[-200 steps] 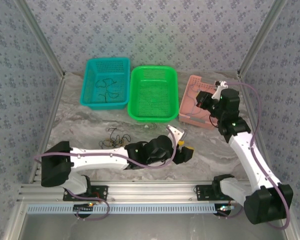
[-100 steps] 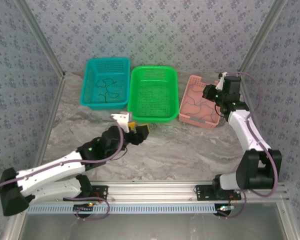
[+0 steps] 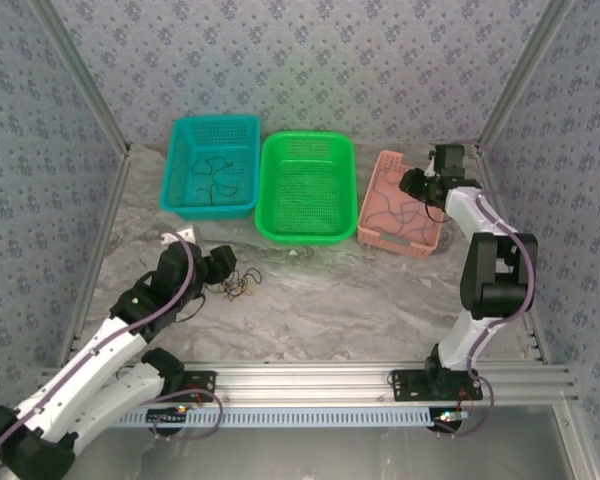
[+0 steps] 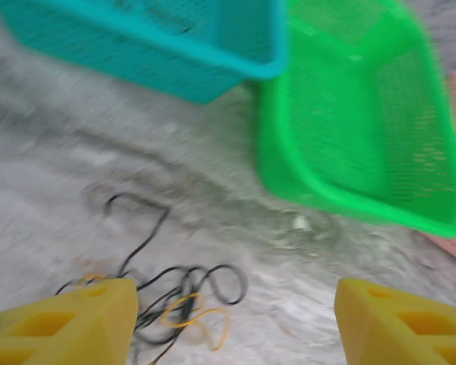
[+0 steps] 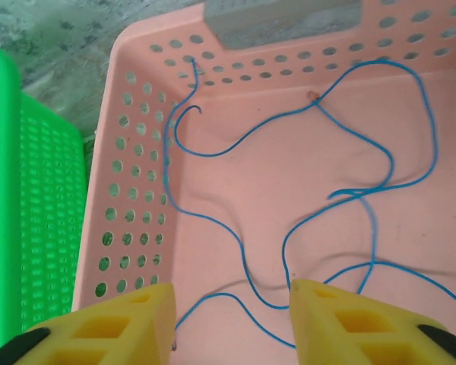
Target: Untangle the cables
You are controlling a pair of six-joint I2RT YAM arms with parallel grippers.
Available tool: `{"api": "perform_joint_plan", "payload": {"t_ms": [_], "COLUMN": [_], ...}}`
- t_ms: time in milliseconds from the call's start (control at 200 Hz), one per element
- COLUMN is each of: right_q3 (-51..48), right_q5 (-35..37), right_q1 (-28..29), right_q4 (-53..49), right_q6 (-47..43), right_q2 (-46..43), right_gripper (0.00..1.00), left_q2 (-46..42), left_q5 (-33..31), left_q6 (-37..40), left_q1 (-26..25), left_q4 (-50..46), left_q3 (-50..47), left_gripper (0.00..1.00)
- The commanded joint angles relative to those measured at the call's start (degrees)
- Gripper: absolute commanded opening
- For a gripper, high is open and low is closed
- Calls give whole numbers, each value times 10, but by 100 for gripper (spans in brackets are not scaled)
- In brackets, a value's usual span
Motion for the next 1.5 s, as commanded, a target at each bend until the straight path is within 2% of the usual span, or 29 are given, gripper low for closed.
{"api": "perform_joint_plan", "payload": {"t_ms": [0,95,165,275,420,480,560,735,874,1029,1159,1309,1429,1494], "right_q3": [-13,-53,-92,-148,-185,-178,-145,-94,-78,-64,-34,-35,-47,-54], "right_q5": [65,89,107,129,157,153,143,123,115,112,122,153,176,177], "right_q1": [41,101,167,324,533,587,629,646,646,646,640,642,647,646], "right_q4": [-22,-38,-55,-37,37,73,112,159,175,178,162,138,124,127], "right_q6": [-15,-7,17,65,172,211,234,266,283,293,295,281,273,271], "right_q2": [-96,-177,-222,-257,-188,-137,-59,51,92,128,149,141,119,108], "right_gripper": [50,48,45,44,46,49,52,51,49,44,30,0,0,0], "left_q2": [11,15,22,51,87,101,118,152,209,244,257,254,242,263], "left_q5": [53,102,134,174,182,191,184,142,162,156,148,143,118,125], "left_q6": [-40,-61,-67,-70,-68,-65,-57,1,33,48,57,60,67,76], "left_q1": [55,114,147,175,178,178,178,178,178,178,178,176,163,162], "left_q4": [-68,-61,-42,-16,19,34,35,54,99,118,112,102,88,95], "left_q3": [-15,-49,-71,-87,-91,-87,-76,-58,-48,-30,-13,-1,6,12], "left_gripper": [65,59,57,57,56,55,54,51,56,59,59,59,58,56]}}
